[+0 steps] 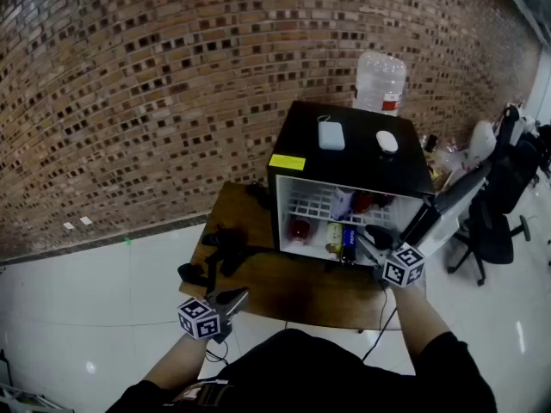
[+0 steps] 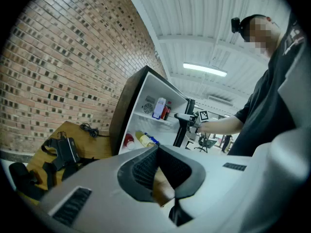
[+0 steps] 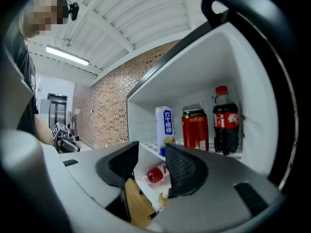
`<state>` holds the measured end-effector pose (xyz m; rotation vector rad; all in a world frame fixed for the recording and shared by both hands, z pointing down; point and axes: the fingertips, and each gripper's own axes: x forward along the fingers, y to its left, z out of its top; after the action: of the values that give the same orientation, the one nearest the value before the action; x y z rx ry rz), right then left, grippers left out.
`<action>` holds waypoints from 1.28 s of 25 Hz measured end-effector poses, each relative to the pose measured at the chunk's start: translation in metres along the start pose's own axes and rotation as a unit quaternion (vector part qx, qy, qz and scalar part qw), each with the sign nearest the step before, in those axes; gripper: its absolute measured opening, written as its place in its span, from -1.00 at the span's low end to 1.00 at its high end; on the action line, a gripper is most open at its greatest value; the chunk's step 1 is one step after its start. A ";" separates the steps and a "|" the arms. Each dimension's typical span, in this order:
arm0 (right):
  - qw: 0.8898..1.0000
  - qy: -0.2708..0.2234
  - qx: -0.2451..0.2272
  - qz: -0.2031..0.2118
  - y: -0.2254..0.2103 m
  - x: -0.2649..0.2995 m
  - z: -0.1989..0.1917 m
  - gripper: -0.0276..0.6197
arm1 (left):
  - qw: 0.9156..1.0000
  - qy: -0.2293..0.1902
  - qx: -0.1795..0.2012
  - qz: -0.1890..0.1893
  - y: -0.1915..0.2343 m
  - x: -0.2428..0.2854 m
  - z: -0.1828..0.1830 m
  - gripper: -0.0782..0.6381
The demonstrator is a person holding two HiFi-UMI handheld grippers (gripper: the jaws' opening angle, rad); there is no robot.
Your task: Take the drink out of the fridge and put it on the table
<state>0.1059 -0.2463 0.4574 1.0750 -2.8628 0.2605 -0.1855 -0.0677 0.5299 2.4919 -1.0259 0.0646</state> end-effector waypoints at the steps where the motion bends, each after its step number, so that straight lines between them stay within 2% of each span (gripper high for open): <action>1: 1.000 -0.003 -0.011 -0.004 -0.006 0.011 0.010 -0.24 | 1.000 -0.002 0.000 0.002 0.005 0.001 0.000 -0.80; 4: 0.999 -0.010 -0.038 -0.015 -0.022 0.042 0.036 -0.22 | 1.000 -0.007 0.000 0.009 0.019 0.003 0.003 -0.80; 6: 0.999 -0.011 -0.044 -0.022 -0.031 0.062 0.045 0.03 | 1.000 -0.008 -0.002 0.011 0.027 0.003 0.003 -0.80; 7: 0.999 -0.009 -0.046 -0.025 -0.034 0.071 0.048 0.04 | 1.000 -0.008 -0.003 0.012 0.030 0.002 0.003 -0.80; 15: 0.994 0.030 -0.092 -0.046 -0.048 0.123 0.048 0.03 | 1.000 -0.002 -0.014 0.014 0.034 -0.001 -0.003 -0.80; 18: 0.994 0.038 -0.091 -0.048 -0.050 0.126 0.047 -0.09 | 1.000 0.001 -0.015 0.012 0.032 0.000 -0.004 -0.80; 25: 0.994 0.024 -0.103 -0.011 -0.031 0.109 0.046 -0.12 | 1.000 0.011 -0.014 -0.002 0.030 0.011 -0.006 -0.80; 30: 0.995 0.001 -0.091 0.038 0.000 0.080 0.050 -0.12 | 1.000 0.014 -0.011 -0.011 0.030 0.031 -0.003 -0.80; 32: 0.994 0.004 -0.087 0.059 0.019 0.063 0.039 -0.12 | 1.000 0.020 -0.011 -0.018 0.026 0.036 -0.009 -0.80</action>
<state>0.0454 -0.2798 0.4247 0.8742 -2.8812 0.0191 -0.1761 -0.1048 0.5552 2.4777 -0.9589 0.0915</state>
